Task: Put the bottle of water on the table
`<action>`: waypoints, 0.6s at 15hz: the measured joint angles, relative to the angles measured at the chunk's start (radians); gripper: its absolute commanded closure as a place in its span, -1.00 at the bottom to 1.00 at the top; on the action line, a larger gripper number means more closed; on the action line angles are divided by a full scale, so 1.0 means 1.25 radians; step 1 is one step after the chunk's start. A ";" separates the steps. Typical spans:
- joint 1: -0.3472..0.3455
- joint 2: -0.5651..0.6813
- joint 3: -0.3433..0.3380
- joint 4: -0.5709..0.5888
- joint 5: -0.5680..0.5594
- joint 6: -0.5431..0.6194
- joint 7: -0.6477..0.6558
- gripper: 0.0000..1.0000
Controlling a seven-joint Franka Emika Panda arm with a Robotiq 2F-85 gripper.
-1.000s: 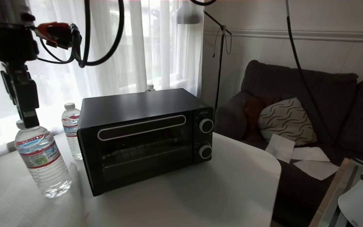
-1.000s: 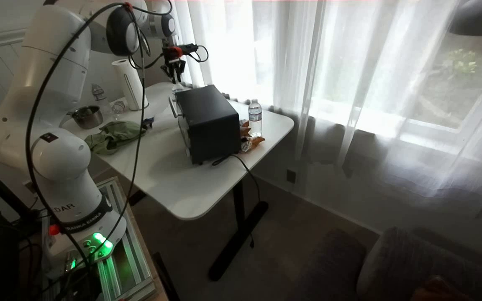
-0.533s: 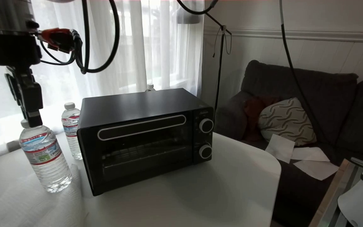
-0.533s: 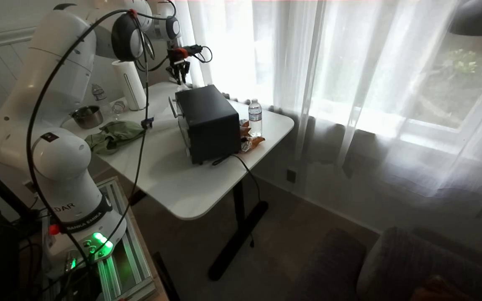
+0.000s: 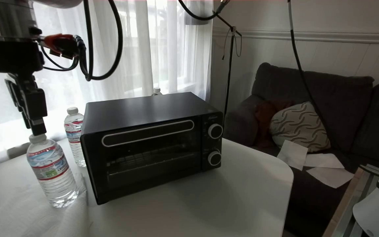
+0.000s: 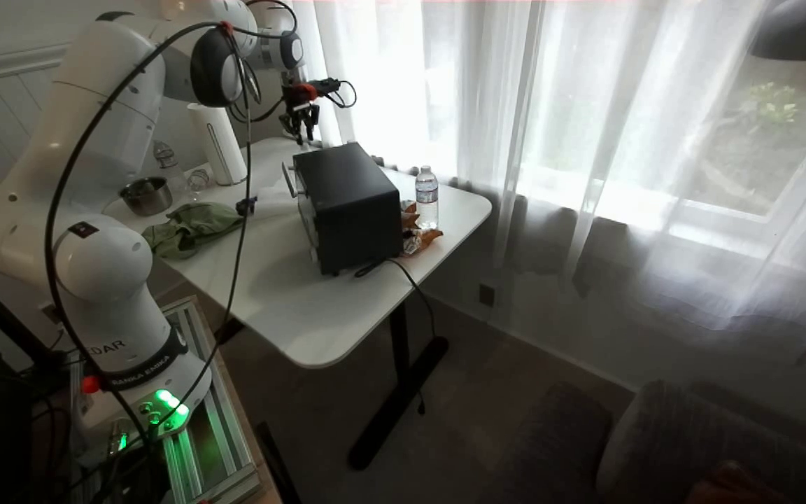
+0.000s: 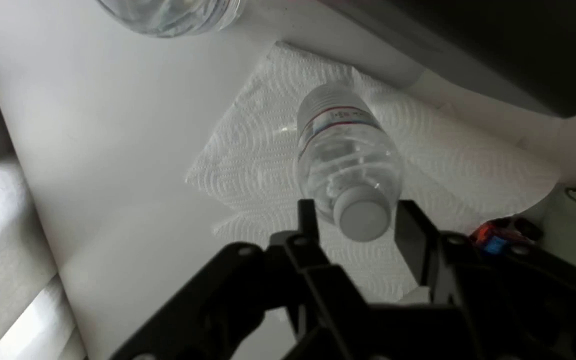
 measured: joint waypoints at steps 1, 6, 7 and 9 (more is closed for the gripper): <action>0.002 -0.001 0.000 0.014 0.000 -0.009 -0.001 -0.68; 0.023 -0.036 -0.002 0.111 0.004 -0.158 0.071 -1.00; 0.025 -0.051 -0.001 0.120 0.008 -0.198 0.110 -1.00; 0.025 -0.085 0.001 0.124 0.025 -0.272 0.190 -1.00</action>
